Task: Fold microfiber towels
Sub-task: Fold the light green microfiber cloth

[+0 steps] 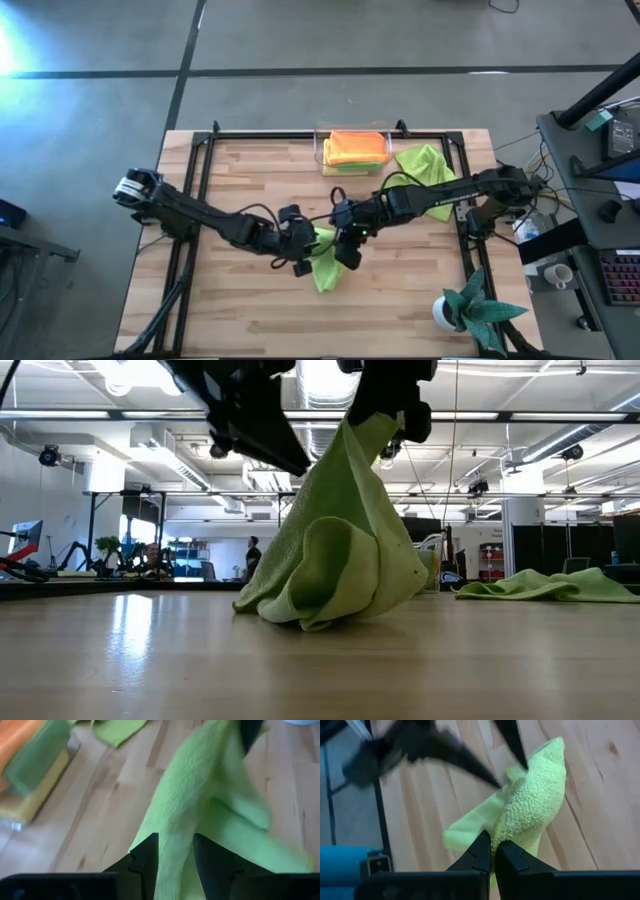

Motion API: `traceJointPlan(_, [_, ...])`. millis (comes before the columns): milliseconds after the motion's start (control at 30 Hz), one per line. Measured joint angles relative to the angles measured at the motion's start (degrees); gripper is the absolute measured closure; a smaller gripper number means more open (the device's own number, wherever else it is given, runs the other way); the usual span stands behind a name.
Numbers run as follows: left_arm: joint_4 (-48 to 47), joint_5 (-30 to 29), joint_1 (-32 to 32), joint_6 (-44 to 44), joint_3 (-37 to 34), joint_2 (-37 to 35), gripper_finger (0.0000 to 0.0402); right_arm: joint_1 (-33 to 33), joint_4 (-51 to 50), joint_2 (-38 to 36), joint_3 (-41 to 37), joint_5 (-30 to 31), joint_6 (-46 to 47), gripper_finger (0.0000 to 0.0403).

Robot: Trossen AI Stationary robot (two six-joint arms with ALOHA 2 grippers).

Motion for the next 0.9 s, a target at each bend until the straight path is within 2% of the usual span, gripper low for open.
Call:
traceJointPlan(200, [-0.25, -0.09, -0.64, 2.39, 3.61, 1.80, 0.0295, -1.01, 0.13, 0.08, 0.48, -0.21, 2.77, 0.0394])
traceJointPlan(467, [-0.13, -3.32, -0.90, 3.56, 5.18, 1.52, 0.0295, -2.46, 0.49, 0.08, 0.51, -0.68, 6.76, 0.0394])
traceJointPlan(633, [-1.12, -6.36, -0.90, 3.96, 5.05, 1.85, 0.0295, -2.63, 3.85, 0.08, 0.51, -3.27, 7.83, 0.0394])
traceJointPlan(900, [-1.79, -13.30, -0.98, 3.97, 5.09, 2.61, 0.0295, -2.63, 5.32, 0.08, 1.30, -3.46, 8.53, 0.0394])
